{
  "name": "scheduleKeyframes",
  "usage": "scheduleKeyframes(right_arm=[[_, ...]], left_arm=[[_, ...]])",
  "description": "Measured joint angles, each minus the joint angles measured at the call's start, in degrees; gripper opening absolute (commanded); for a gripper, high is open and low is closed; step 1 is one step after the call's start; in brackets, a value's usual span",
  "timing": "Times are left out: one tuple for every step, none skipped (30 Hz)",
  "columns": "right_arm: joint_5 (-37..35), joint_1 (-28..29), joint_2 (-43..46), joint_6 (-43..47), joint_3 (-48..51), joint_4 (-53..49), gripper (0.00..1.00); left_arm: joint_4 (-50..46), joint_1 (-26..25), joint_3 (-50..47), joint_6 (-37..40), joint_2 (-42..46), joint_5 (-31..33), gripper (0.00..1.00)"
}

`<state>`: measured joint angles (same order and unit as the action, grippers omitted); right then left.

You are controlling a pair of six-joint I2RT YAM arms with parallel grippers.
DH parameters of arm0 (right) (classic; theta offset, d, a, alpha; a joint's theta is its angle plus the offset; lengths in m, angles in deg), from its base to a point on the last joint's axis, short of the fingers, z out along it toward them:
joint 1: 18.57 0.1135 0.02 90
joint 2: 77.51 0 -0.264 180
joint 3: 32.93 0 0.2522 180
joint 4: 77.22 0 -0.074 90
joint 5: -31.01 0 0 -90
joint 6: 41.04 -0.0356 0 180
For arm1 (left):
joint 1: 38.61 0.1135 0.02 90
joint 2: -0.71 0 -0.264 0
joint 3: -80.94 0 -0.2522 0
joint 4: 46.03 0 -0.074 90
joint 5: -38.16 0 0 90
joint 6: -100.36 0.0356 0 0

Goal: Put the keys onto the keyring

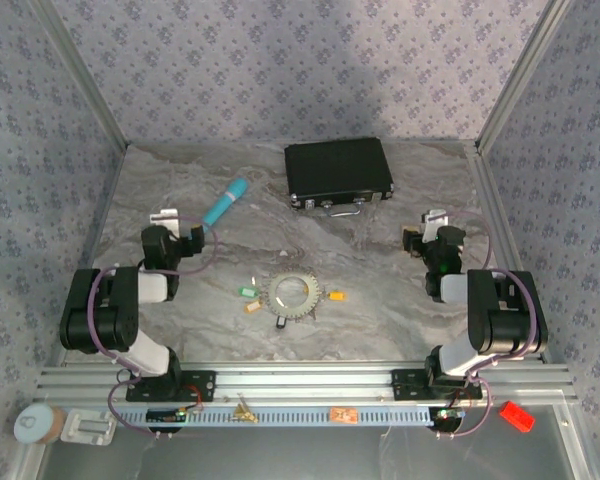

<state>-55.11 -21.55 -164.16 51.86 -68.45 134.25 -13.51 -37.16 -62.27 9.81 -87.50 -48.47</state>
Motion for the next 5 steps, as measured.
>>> scheduleKeyframes(right_arm=[[0.0, 0.0, 0.0, -0.1, 0.0, 0.0, 0.66], [0.0, 0.0, 0.0, -0.2, 0.0, 0.0, 0.68], [0.0, 0.0, 0.0, -0.3, 0.0, 0.0, 0.88], [0.0, 0.0, 0.0, -0.3, 0.0, 0.0, 0.99], [0.0, 0.0, 0.0, -0.6, 0.0, 0.0, 0.99]], left_arm=[[-0.2, 0.0, 0.0, -0.1, 0.0, -0.3, 1.00], [-0.3, 0.0, 0.1, -0.2, 0.0, -0.6, 1.00], [-0.5, 0.0, 0.1, -0.2, 0.0, -0.8, 1.00], [-0.5, 0.0, 0.1, -0.2, 0.0, -1.1, 1.00], [-0.5, 0.0, 0.1, -0.2, 0.0, -1.2, 1.00]])
